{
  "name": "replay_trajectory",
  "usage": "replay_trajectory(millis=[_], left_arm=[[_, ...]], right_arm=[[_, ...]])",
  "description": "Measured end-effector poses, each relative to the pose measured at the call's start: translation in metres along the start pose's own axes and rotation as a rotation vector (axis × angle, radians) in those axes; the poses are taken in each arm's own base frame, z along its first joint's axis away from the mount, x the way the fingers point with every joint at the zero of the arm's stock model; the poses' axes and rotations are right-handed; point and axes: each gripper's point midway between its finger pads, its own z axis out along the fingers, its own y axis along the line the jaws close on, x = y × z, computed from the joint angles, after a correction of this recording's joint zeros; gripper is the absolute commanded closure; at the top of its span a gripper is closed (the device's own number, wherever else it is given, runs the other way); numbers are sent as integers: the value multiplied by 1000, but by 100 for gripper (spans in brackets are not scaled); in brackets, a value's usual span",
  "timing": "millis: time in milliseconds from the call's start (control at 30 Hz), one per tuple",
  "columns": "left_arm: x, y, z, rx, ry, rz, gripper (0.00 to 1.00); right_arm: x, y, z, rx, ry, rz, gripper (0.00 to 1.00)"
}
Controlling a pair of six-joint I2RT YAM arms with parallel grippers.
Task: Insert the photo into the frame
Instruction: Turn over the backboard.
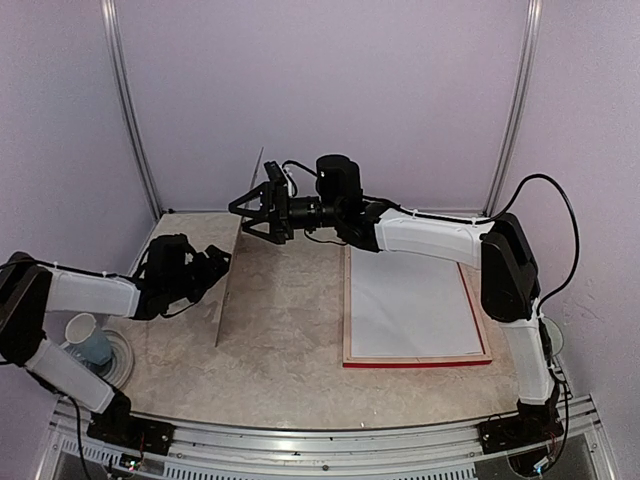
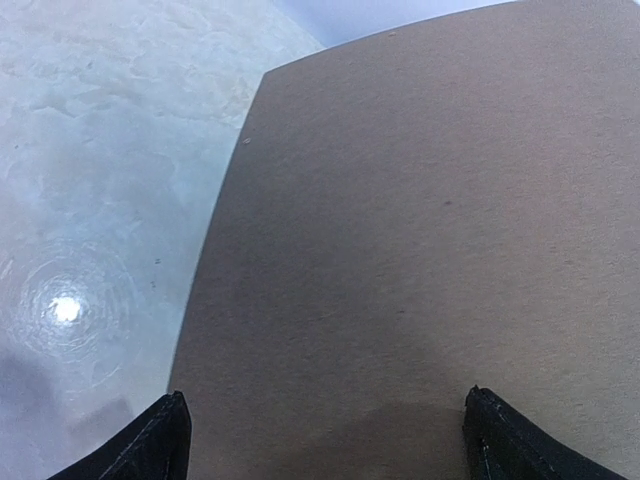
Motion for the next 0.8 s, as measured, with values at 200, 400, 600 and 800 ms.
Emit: replay_trajectory(millis=[200,400,600,800], left_arm=[[-32,-46,-21,126,-70,-4,6],[-49,-67,-42,203,-110,-8,1],[-44,-74,-45,242,-79,-14,1],[-32,-70,-37,263,-51,-39,1]], right_arm=[[3,1,2,-1,5,2,1],[5,-1,4,2,10,5,1],[9,-15,8,20,21,25,1],[9,-36,15,53,24,47,1]])
